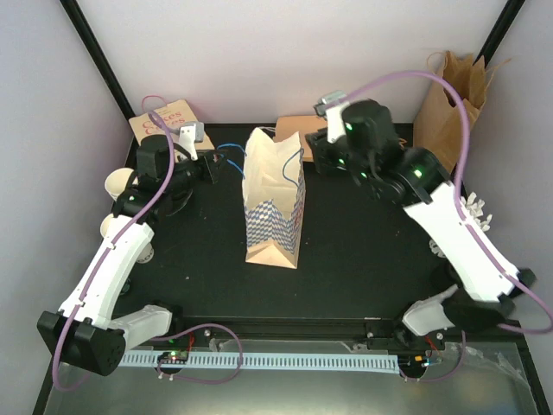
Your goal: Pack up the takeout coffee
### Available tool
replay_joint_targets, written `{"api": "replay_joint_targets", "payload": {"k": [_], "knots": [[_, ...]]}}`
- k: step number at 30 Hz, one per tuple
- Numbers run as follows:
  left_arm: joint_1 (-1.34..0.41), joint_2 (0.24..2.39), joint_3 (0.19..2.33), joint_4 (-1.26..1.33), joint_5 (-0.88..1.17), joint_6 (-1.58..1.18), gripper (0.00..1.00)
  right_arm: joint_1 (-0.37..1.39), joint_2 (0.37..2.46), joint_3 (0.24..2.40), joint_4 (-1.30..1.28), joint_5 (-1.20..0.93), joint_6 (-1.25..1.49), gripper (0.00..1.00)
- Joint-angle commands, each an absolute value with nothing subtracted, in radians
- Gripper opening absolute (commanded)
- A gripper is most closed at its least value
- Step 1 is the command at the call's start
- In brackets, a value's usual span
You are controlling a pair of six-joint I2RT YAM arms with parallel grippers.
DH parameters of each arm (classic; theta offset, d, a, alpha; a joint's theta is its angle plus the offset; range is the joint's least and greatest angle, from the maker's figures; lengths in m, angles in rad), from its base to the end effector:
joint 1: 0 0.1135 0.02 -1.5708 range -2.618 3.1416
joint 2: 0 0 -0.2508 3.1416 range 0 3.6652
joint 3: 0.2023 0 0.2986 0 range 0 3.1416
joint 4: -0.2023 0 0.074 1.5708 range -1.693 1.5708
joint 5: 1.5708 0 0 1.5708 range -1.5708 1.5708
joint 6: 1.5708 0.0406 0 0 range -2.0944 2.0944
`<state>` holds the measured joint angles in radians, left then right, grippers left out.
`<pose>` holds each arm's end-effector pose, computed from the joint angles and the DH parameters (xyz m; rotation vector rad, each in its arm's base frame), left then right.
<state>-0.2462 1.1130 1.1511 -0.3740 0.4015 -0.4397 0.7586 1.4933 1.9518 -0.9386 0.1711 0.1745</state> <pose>0.2913 -0.0896 0.3729 0.0921 1.9677 -0.8391 0.2497 0.2271 0.4942 -0.4916 2.0085 0.4054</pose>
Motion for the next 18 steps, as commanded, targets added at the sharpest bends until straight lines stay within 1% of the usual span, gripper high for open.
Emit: {"api": "replay_joint_targets", "payload": {"k": [1, 6, 10, 11, 13, 16, 18], "knots": [[-0.220, 1.119, 1.209, -0.373, 0.373, -0.398, 0.02, 0.755, 1.323, 1.749, -0.834, 0.241, 0.136, 0.33], [-0.191, 1.154, 1.250, -0.385, 0.368, -0.381, 0.01, 0.754, 1.189, 1.536, -0.789, 0.360, 0.169, 0.33], [-0.167, 1.178, 1.274, -0.390, 0.372, -0.376, 0.02, 0.741, 1.165, 1.430, -0.833, 0.435, 0.223, 0.33], [-0.164, 1.180, 1.276, -0.392, 0.376, -0.377, 0.07, 0.735, 1.156, 1.395, -0.834, 0.444, 0.236, 0.33], [-0.161, 1.176, 1.277, -0.401, 0.392, -0.375, 0.29, 0.718, 1.133, 1.332, -0.825, 0.450, 0.258, 0.33], [-0.160, 1.147, 1.270, -0.426, 0.400, -0.365, 0.54, 0.680, 1.102, 1.244, -0.798, 0.415, 0.258, 0.33], [-0.159, 1.111, 1.264, -0.448, 0.395, -0.355, 0.67, 0.656, 1.094, 1.196, -0.787, 0.405, 0.259, 0.34]]}}
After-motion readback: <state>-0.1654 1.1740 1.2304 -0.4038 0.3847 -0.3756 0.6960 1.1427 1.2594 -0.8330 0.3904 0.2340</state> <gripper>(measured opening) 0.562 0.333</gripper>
